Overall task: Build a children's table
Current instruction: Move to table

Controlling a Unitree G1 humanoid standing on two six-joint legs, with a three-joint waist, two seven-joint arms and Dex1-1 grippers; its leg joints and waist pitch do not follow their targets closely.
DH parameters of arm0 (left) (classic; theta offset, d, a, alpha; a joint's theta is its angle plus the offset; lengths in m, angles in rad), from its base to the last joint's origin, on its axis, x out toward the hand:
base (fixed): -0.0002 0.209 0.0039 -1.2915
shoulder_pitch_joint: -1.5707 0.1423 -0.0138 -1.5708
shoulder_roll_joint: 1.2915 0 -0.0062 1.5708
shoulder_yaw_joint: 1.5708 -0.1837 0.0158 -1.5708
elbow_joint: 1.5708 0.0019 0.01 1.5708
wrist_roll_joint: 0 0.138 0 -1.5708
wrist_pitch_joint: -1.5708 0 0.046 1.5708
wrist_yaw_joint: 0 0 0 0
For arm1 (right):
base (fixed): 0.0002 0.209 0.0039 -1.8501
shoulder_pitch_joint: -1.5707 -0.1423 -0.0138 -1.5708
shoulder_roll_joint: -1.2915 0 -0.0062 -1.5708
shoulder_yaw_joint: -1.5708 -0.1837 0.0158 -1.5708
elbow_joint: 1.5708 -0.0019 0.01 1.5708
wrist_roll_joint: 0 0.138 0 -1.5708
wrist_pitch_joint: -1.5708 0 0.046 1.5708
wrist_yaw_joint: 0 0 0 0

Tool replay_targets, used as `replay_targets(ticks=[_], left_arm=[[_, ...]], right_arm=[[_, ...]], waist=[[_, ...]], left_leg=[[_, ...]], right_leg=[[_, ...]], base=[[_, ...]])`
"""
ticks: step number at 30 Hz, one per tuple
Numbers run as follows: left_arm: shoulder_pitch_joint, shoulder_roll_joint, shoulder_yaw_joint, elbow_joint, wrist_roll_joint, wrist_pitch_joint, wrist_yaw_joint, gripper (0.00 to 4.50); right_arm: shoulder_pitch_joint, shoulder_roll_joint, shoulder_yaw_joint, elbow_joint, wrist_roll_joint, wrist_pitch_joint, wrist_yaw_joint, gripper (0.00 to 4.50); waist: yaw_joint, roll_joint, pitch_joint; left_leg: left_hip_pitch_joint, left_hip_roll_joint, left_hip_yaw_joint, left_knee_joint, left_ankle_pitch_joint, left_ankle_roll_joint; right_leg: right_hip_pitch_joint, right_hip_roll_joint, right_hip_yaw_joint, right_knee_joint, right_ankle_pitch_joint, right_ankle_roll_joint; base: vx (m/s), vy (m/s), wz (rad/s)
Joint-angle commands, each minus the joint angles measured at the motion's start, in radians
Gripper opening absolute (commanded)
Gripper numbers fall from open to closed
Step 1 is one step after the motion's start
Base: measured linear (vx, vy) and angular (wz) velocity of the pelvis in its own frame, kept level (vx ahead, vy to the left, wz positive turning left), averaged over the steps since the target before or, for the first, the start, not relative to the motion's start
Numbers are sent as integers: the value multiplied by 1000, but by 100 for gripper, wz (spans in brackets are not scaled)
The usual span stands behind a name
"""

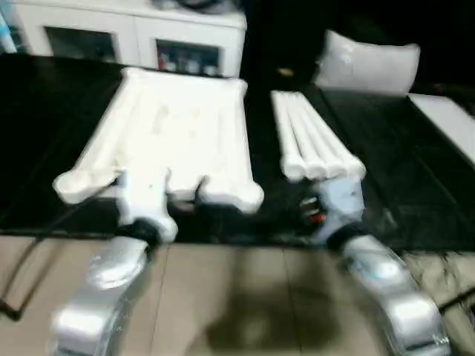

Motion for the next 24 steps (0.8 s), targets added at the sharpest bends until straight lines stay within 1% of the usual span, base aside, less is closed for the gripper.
replay_targets(ticks=[1,2,3,4,5,6,7,8,9,10,11,12,13,14,15,16,17,18,19,20,21,22,23,24], left_arm=[[-8,-17,-33,0,2,1,-7,447],[-8,-17,-33,1,1,1,-7,447],[-7,-19,-35,2,3,1,-10,447],[-5,-19,-36,2,4,0,-12,447],[-3,-21,-37,2,6,0,-14,447],[-2,-23,-38,1,7,1,-17,447],[-1,-23,-39,1,8,1,-18,447],[1,-20,-41,0,8,1,-22,447],[1,-20,-41,0,8,1,-22,447],[4,-14,-43,-1,7,3,-29,447],[5,-12,-44,-1,6,3,-32,447],[3,-8,-46,2,5,4,-39,447],[3,-8,-46,2,5,4,-39,447],[-2,-3,-50,6,8,3,-46,447],[-4,-3,-51,7,10,4,-48,447],[-5,-4,-52,8,12,4,-49,447],[-6,-5,-52,8,11,5,-50,447],[-7,-3,-57,8,9,8,-56,447],[-7,-2,-58,8,9,8,-57,447],[-6,1,-64,7,9,11,-63,447],[-5,7,-72,7,11,11,-68,447],[-2,13,-80,7,16,8,-71,447],[0,18,-85,7,23,4,-70,447],[2,18,-86,6,23,3,-68,447]], right_arm=[[10,-25,-39,-9,-12,3,-5,450],[11,-24,-41,-11,-12,3,-7,450],[11,-25,-43,-13,-10,5,-10,450],[12,-27,-42,-15,-9,5,-11,450],[13,-29,-40,-17,-9,6,-9,450],[15,-31,-38,-20,-8,6,-8,450],[15,-32,-37,-21,-8,6,-6,450],[17,-32,-35,-23,-11,8,-2,450],[17,-32,-34,-23,-11,8,-2,450],[23,-30,-32,-24,-21,4,-4,450],[26,-29,-31,-24,-25,3,-7,450],[28,-17,-48,-19,-29,1,-31,450],[28,-17,-48,-19,-29,1,-31,450],[26,-10,-60,-18,-20,8,-37,450],[25,-11,-62,-21,-15,11,-36,450],[25,-12,-61,-23,-13,12,-34,450],[24,-14,-60,-25,-10,15,-31,450],[22,-16,-56,-25,-6,14,-23,450],[22,-16,-55,-25,-6,14,-22,450],[22,-18,-53,-25,-7,13,-19,450],[22,-18,-51,-24,-9,12,-15,450],[22,-19,-50,-22,-13,9,-11,450],[23,-17,-50,-20,-17,7,-9,450],[23,-17,-50,-18,-21,5,-8,450]], waist=[[-24,42,-40],[-28,19,-37],[-19,-11,-36],[-11,-35,-42],[24,-45,-30],[34,-41,-28],[52,-40,-43],[56,-23,-35],[42,5,-24],[41,48,-19],[11,47,-23],[-31,59,-45],[-31,59,-46],[-30,44,-33],[-30,28,-36],[-26,8,-38],[-5,-8,-39],[45,-5,-49],[45,-2,-46],[48,10,-37],[42,33,-29],[35,51,-27],[21,67,-10],[-24,90,-55]], left_leg=[[104,154,-96,-135,200,400],[83,124,-56,-150,128,401],[58,60,0,-123,-8,327],[28,22,28,-109,-88,274],[-3,-17,43,-21,-139,166],[-18,1,25,13,-91,132],[-62,8,10,34,-11,80],[-78,25,1,15,44,57],[-68,37,12,-50,72,40],[-35,65,4,-105,27,28],[-24,75,-10,-127,26,35],[132,130,-106,-141,73,170],[142,140,-118,-142,97,236],[119,141,-102,-149,88,330],[104,90,-57,-131,66,349],[67,50,-23,-113,32,329],[22,-5,17,-68,13,298],[-74,8,7,50,20,152],[-95,16,0,60,36,106],[-110,28,-3,42,76,47],[-79,49,6,-45,112,37],[-56,55,16,-86,118,37],[-50,67,3,-125,25,46],[125,149,-115,-139,29,194]], right_leg=[[-96,-33,4,9,-18,56],[-80,-38,9,-24,49,44],[-40,-69,45,-123,82,-21],[9,-81,77,-153,22,-32],[62,-150,161,-245,-479,-84],[82,-197,186,-266,-614,-123],[125,-189,200,-247,-562,-182],[124,-169,182,-232,-387,-252],[99,-106,116,-218,-303,-271],[67,-72,76,-195,-274,-241],[55,-31,45,-167,-206,-206],[-65,-11,8,-58,-50,-105],[-77,-22,8,-43,-27,-64],[-79,-39,12,-40,5,-15],[-56,-61,29,-94,57,-49],[-14,-78,52,-133,69,-73],[42,-101,101,-171,39,-145],[158,-219,193,-236,-257,-278],[160,-213,191,-229,-231,-311],[153,-178,159,-222,-134,-361],[118,-109,85,-211,-150,-330],[106,-74,44,-207,-183,-285],[85,-30,18,-184,-219,-230],[-38,-7,-3,-51,-87,-101]], base=[[83,8,0],[83,8,0],[65,-17,1],[42,-70,4],[42,-70,4],[56,-70,-3],[90,-25,-3],[90,-25,-3],[93,-3,1],[96,43,-6],[96,43,-6],[150,58,2],[146,35,11],[146,35,11],[95,19,7],[77,-26,7],[77,-26,7],[84,-30,1],[98,-4,-6],[98,-4,-6],[88,3,-6],[110,48,-4],[110,48,-4],[171,42,4]])
